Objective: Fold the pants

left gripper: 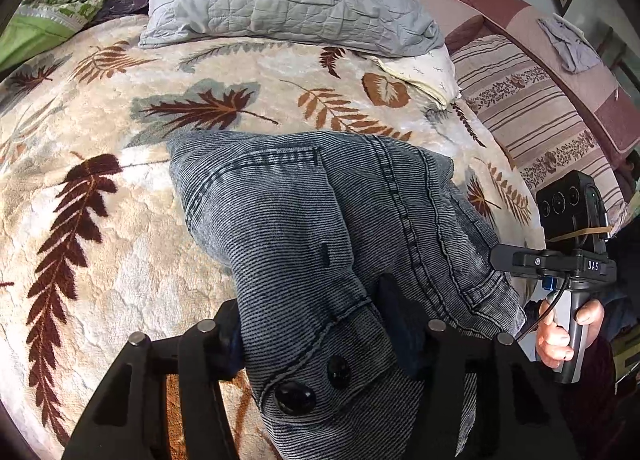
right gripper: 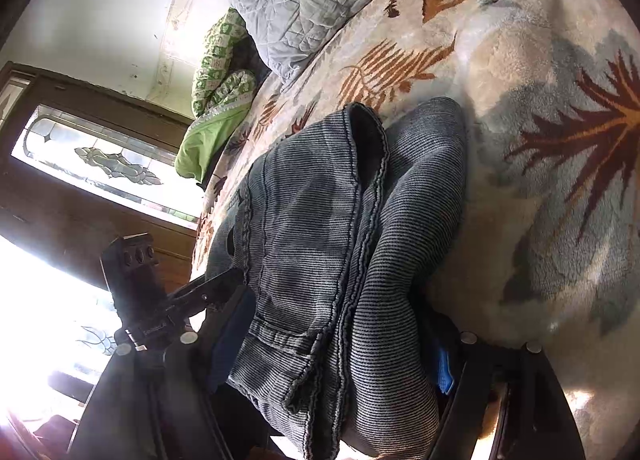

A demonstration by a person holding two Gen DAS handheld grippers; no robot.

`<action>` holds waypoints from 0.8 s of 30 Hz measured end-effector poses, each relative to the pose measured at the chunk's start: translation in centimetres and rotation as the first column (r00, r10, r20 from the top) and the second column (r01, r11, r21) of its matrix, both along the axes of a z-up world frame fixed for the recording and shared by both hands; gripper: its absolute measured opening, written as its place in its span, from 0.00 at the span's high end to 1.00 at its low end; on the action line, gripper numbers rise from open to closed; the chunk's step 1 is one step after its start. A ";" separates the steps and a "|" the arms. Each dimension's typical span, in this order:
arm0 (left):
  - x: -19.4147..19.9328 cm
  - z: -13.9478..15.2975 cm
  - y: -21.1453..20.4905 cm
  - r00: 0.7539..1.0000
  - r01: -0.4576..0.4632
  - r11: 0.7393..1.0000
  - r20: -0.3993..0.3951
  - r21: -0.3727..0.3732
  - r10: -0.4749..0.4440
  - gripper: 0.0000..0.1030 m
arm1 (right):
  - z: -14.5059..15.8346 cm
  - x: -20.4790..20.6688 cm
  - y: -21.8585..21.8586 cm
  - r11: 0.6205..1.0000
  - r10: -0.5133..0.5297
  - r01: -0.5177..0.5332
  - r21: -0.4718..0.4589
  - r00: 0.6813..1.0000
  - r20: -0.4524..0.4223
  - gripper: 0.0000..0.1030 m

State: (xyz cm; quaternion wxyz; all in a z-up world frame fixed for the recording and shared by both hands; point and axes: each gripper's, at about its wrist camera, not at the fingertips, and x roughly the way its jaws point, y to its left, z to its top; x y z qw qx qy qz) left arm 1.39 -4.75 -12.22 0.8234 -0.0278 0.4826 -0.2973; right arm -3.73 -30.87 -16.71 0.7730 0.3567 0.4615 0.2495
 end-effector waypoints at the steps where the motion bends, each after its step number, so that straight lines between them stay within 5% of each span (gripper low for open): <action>1: 0.0 0.0 -0.1 1.000 0.004 1.000 0.005 0.007 -0.004 0.45 | 0.5 -0.1 0.6 0.999 0.002 -0.001 -0.039 1.000 0.021 0.24; 5: 0.7 -0.6 0.3 0.999 0.006 1.000 -0.040 -0.006 -0.006 0.37 | 1.5 -0.3 3.0 0.976 0.053 -0.034 -0.217 0.995 0.081 0.24; 7: 1.3 -1.7 0.4 0.992 0.005 1.000 -0.125 -0.030 -0.008 0.20 | 1.0 0.0 2.3 0.985 0.034 -0.022 -0.173 0.997 0.065 0.27; 11: 1.1 -1.6 0.4 0.990 0.004 0.996 -0.141 -0.087 -0.016 0.20 | -0.2 0.4 0.3 0.997 -0.015 0.015 -0.069 1.000 0.012 0.40; 15: 0.3 -0.9 -0.5 0.998 0.026 0.999 -0.060 -0.026 -0.028 0.39 | -0.1 0.3 0.6 0.992 -0.018 0.019 -0.126 1.000 0.013 0.54; 16: 0.3 -0.7 -0.3 0.998 0.023 0.999 -0.051 -0.032 -0.025 0.51 | 0.1 0.3 0.7 0.991 -0.020 0.022 -0.135 1.000 0.019 0.58; 24: -0.1 0.5 0.1 0.998 0.054 0.998 0.020 -0.037 -0.053 0.69 | 1.5 0.2 2.5 0.969 -0.011 0.034 -0.245 0.995 0.095 0.64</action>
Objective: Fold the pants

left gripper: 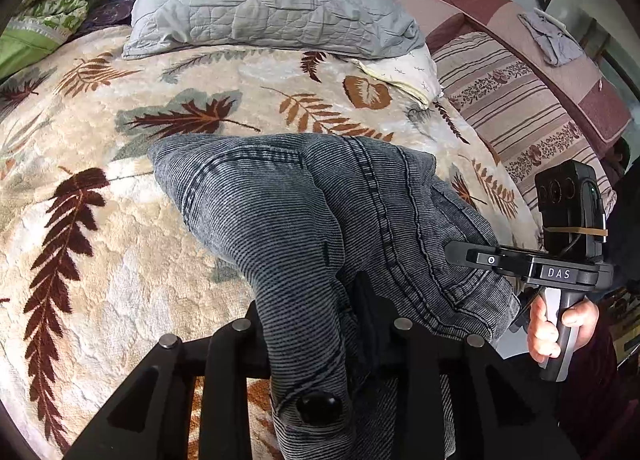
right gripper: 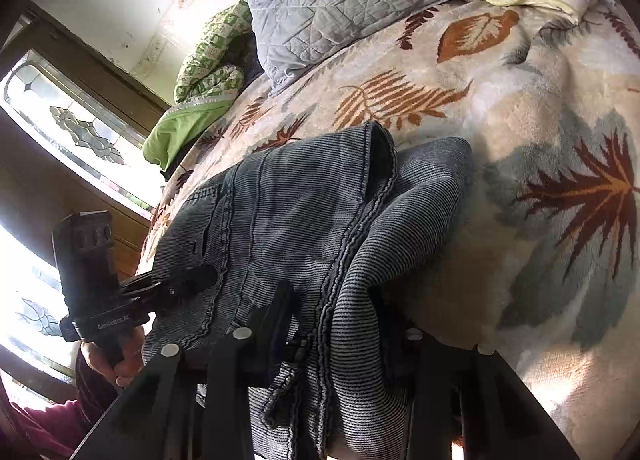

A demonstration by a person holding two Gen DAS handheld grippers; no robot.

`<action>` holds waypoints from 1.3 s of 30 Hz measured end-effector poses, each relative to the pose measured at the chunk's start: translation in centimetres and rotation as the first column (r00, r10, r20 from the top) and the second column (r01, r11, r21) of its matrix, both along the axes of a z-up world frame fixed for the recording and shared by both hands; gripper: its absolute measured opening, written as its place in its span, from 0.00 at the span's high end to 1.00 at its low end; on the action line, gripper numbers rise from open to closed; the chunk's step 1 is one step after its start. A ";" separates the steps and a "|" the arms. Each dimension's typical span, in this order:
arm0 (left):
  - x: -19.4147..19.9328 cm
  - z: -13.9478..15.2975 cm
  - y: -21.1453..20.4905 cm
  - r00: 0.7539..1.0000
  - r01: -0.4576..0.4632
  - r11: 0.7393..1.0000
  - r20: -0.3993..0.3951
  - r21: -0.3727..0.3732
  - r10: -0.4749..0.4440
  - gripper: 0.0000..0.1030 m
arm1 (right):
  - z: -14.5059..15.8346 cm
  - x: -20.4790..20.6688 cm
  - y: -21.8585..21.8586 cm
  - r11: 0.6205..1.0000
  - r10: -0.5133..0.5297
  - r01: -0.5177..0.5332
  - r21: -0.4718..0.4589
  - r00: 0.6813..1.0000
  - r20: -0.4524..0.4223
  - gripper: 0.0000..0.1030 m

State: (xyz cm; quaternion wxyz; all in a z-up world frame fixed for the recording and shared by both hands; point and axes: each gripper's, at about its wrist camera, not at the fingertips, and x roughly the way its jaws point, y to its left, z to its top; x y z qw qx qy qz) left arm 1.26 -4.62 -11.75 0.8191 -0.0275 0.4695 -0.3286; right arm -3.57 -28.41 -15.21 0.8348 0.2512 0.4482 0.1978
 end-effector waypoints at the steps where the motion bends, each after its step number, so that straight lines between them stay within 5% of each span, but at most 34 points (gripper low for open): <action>1: 0.0 0.2 0.0 1.000 0.003 1.000 0.005 -0.005 -0.003 0.70 | 0.2 0.0 0.2 1.000 -0.002 0.002 -0.007 1.000 0.005 0.64; 8: -0.3 1.7 0.4 1.000 -0.001 1.000 0.029 -0.024 0.002 0.71 | 1.7 -0.8 0.6 0.999 -0.024 0.026 -0.036 0.998 0.065 0.66; 17: -0.4 5.4 1.2 0.987 -0.053 0.999 0.152 0.010 0.051 0.71 | 4.4 -0.6 2.1 0.997 -0.027 0.039 -0.071 0.987 0.158 0.67; 30: 2.2 10.0 2.7 0.938 -0.230 0.970 0.285 0.082 0.198 0.71 | 9.5 4.7 5.2 0.998 -0.048 0.055 -0.016 0.960 0.276 0.67; 39: 5.1 11.5 2.1 0.906 -0.288 0.953 0.350 0.098 0.238 0.71 | 10.2 8.5 5.4 0.996 -0.086 0.077 0.042 0.947 0.310 0.67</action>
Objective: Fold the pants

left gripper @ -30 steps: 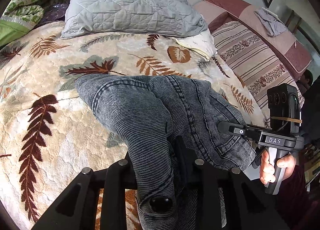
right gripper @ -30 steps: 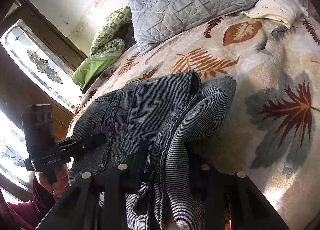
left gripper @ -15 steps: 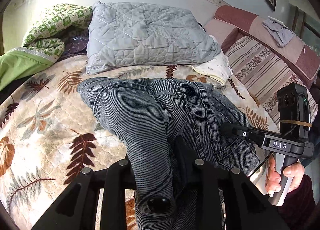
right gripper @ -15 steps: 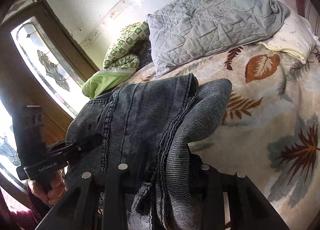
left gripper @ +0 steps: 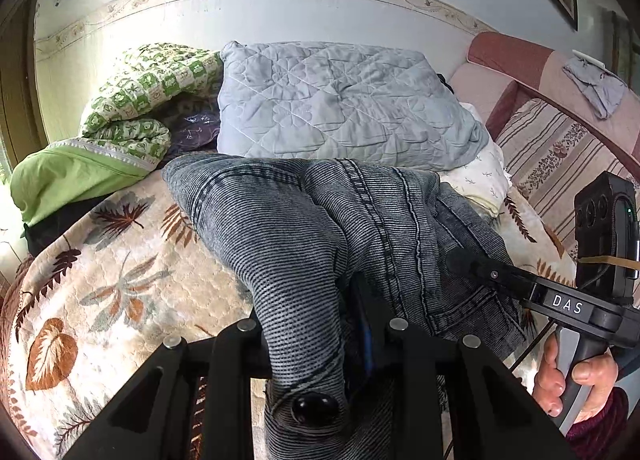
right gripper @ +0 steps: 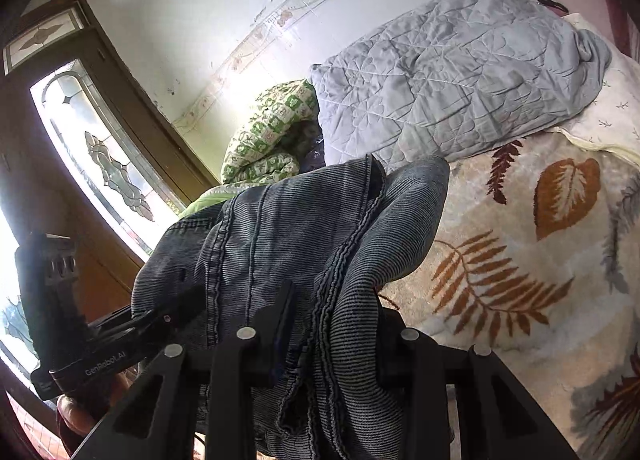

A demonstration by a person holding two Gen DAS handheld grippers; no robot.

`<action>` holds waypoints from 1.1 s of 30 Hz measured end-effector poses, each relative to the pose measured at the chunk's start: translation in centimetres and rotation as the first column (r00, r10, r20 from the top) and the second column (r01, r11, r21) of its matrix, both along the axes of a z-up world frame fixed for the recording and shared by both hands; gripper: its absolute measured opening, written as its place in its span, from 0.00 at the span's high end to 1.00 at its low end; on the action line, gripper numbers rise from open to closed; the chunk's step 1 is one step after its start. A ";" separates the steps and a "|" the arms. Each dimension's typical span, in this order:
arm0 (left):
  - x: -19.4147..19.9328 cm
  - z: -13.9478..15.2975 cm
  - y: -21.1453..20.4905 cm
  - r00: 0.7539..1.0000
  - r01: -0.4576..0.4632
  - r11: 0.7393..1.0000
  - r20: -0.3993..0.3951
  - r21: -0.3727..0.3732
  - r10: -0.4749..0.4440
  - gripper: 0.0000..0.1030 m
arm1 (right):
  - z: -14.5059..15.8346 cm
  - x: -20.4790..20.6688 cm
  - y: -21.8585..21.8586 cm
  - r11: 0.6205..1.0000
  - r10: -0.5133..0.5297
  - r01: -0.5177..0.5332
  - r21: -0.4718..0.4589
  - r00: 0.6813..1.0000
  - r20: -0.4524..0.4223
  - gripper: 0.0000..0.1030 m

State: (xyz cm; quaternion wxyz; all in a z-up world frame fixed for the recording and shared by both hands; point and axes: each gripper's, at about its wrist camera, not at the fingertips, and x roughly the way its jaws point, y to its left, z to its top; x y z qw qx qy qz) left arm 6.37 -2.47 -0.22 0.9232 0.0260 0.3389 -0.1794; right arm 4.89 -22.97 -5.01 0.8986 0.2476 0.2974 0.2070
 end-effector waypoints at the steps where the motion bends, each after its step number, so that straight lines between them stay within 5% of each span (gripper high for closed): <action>1: 0.3 -0.1 -0.1 1.000 -0.003 1.000 0.001 0.003 0.003 0.71 | 0.0 0.4 -0.1 1.000 -0.002 0.002 0.005 1.000 0.000 0.67; 33: 6.6 -6.1 -0.9 0.990 -0.057 0.996 -0.127 0.069 0.065 0.71 | -6.2 7.5 0.2 1.000 -0.003 0.003 -0.001 0.988 -0.157 0.67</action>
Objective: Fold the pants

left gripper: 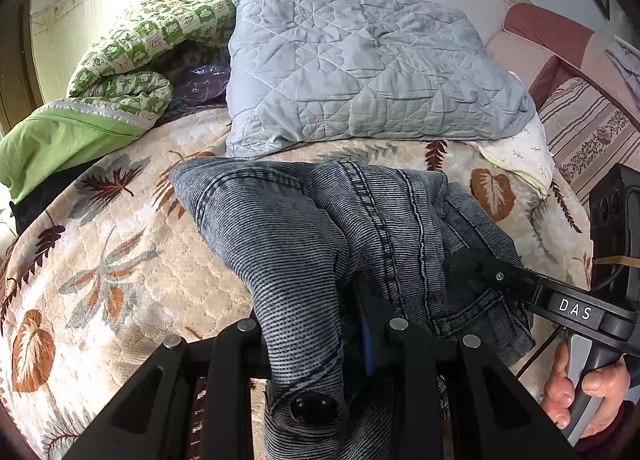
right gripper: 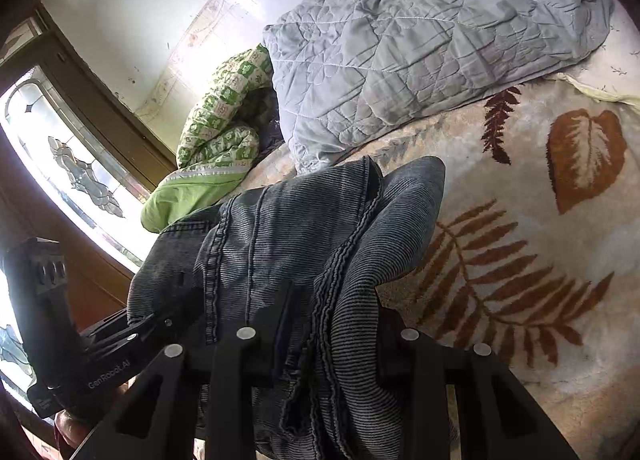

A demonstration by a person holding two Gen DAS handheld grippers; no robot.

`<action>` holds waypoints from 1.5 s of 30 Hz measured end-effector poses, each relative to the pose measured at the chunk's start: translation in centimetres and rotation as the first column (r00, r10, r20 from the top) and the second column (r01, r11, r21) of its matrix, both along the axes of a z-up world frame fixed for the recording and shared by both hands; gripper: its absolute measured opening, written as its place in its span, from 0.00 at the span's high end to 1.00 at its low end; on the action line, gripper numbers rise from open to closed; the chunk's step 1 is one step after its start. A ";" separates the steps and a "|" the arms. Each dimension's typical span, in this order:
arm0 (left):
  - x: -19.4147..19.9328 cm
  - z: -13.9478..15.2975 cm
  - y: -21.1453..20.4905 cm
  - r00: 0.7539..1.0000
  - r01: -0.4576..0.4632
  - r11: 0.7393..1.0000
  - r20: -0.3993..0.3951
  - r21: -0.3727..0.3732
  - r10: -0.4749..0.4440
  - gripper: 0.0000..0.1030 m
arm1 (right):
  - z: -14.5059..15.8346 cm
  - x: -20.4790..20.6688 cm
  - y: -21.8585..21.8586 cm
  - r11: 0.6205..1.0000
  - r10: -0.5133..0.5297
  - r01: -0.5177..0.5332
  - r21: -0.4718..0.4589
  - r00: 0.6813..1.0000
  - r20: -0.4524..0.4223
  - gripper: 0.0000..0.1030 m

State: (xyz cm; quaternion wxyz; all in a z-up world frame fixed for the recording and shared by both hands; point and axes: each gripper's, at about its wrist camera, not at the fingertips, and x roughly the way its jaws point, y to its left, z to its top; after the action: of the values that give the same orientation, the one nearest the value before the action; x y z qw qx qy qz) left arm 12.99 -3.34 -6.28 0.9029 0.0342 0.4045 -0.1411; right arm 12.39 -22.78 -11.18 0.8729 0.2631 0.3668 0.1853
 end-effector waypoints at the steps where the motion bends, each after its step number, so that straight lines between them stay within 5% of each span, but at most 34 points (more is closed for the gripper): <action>1: 0.2 -0.2 0.0 1.000 0.000 1.000 -0.005 0.003 0.000 0.71 | -0.3 0.2 0.0 1.000 0.000 0.000 0.000 1.000 -0.009 0.67; 32: 2.6 -2.8 0.8 0.998 -0.008 1.000 -0.059 0.014 0.009 0.70 | -2.6 2.5 0.7 1.000 -0.013 0.012 -0.012 0.996 -0.088 0.67; 41: 4.2 -5.1 2.3 0.986 -0.032 0.999 -0.166 -0.025 0.028 0.50 | -4.1 2.8 -0.4 0.998 -0.025 0.034 0.052 0.987 -0.159 0.63; 45: 5.2 -6.1 4.1 0.973 -0.047 0.992 -0.231 -0.118 0.019 0.39 | -4.6 3.0 -0.8 0.997 -0.011 0.025 0.072 0.983 -0.181 0.44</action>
State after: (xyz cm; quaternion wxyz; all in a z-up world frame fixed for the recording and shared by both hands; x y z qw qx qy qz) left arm 18.20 0.77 -12.36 0.8529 -0.0447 0.4969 -0.1537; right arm 15.38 -23.53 -15.82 0.8274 0.3141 0.4349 0.1662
